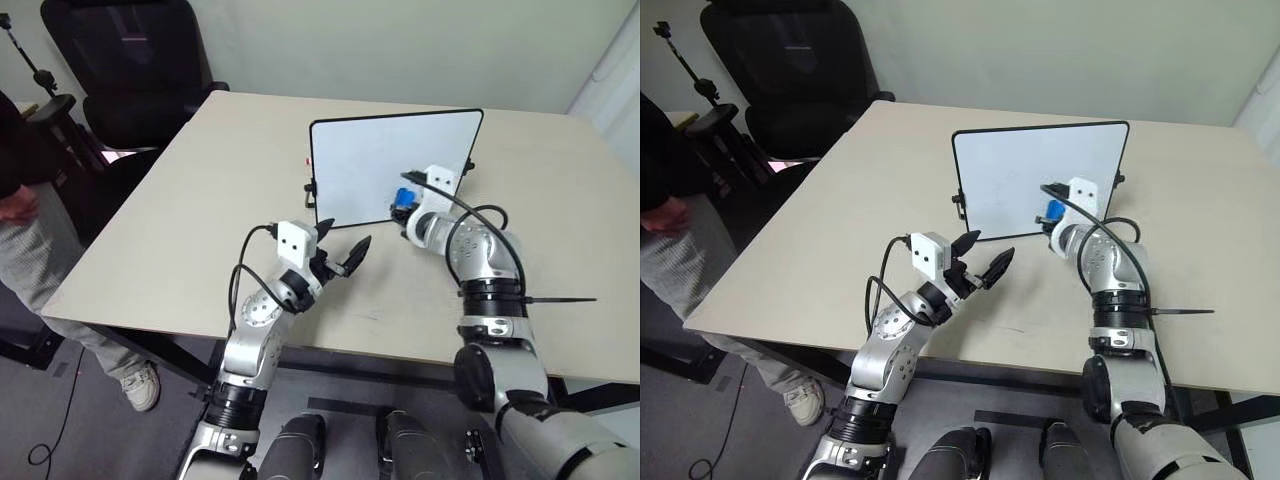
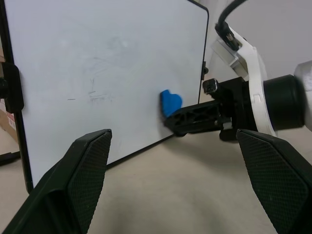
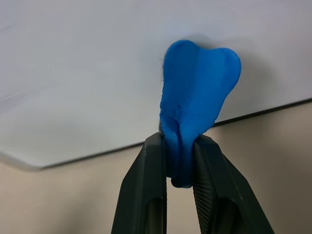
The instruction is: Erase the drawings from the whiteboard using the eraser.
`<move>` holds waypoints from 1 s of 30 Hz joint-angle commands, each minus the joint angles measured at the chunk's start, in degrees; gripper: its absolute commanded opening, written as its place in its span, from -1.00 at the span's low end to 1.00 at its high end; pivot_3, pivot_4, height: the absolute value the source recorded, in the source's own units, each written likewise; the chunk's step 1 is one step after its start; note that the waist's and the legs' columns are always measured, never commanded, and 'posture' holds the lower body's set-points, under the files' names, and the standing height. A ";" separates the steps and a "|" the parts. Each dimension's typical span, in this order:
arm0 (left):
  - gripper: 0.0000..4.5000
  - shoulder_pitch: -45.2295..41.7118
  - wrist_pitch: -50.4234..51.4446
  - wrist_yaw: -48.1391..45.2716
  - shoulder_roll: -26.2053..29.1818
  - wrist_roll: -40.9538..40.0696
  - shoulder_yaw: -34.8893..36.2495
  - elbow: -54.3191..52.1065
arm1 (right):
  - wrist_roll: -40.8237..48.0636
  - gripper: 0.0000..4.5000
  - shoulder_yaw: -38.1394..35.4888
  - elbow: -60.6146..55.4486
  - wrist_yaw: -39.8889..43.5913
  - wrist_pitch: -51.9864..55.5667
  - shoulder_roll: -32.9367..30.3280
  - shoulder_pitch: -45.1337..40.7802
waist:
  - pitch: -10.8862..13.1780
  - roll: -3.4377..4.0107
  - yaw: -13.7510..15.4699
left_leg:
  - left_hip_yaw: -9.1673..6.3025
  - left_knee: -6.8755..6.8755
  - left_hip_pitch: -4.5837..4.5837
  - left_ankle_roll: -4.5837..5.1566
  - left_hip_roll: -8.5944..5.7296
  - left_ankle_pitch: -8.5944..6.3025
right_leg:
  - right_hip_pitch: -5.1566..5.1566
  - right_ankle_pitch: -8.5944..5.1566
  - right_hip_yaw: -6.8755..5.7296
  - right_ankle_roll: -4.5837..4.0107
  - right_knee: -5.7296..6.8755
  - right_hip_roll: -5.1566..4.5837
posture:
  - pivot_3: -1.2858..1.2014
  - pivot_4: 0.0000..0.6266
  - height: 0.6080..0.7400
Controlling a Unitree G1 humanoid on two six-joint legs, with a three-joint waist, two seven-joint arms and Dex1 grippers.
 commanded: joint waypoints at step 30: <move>1.00 0.15 -1.25 -0.70 -1.52 -0.38 -1.40 -1.58 | 2.71 -0.50 -3.13 -34.00 12.19 34.71 -32.41 22.47 | -0.01 -0.01 1.02 | 0.05 0.15 0.11 0.10 -0.02 0.05 | 0.40 -0.42 0.02 0.66 -0.01 -0.01 | 0.03 -0.52 1.00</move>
